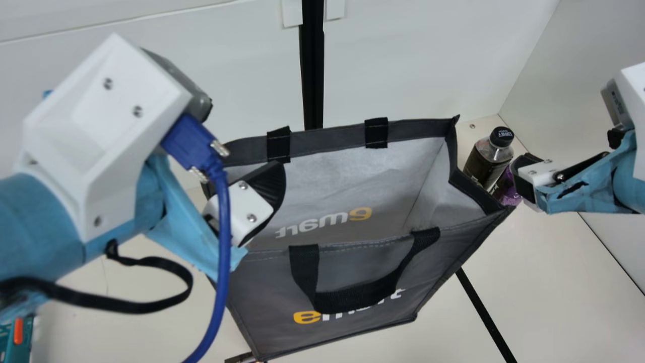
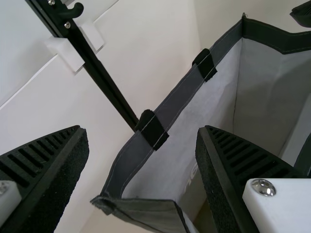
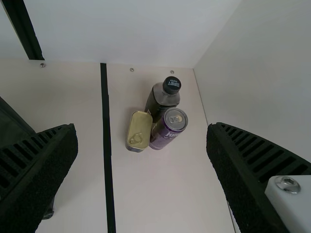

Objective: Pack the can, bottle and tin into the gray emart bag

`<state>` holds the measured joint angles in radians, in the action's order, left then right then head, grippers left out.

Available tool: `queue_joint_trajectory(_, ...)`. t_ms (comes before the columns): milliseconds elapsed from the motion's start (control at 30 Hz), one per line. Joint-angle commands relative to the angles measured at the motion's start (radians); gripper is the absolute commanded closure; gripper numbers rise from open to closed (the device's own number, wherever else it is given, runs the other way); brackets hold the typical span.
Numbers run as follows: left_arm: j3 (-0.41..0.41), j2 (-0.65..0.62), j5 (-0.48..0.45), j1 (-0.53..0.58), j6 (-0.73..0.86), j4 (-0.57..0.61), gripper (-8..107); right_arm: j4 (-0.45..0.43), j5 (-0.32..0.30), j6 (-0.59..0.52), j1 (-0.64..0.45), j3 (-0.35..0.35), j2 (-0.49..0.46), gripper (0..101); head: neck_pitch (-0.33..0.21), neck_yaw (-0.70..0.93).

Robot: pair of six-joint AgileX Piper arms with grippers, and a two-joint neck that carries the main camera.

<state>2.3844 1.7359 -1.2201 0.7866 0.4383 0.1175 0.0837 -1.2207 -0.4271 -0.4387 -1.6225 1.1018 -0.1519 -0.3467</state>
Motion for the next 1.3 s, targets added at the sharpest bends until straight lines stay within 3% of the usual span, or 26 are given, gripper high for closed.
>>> queue_joint_trajectory(0,0.014,0.014,0.000,-0.001,0.012,0.007,9,0.000,0.000,0.000,0.000,0.000,0.000,10,-0.023,-0.002)
queue_joint_trajectory(600,0.130,0.156,0.000,-0.012,0.118,0.054,9,0.000,0.000,0.000,0.000,0.000,0.000,10,-0.023,-0.002)
queue_joint_trajectory(1267,0.148,0.262,0.000,0.006,0.190,0.063,9,-0.002,0.000,0.000,0.000,0.000,0.000,10,-0.023,-0.002)
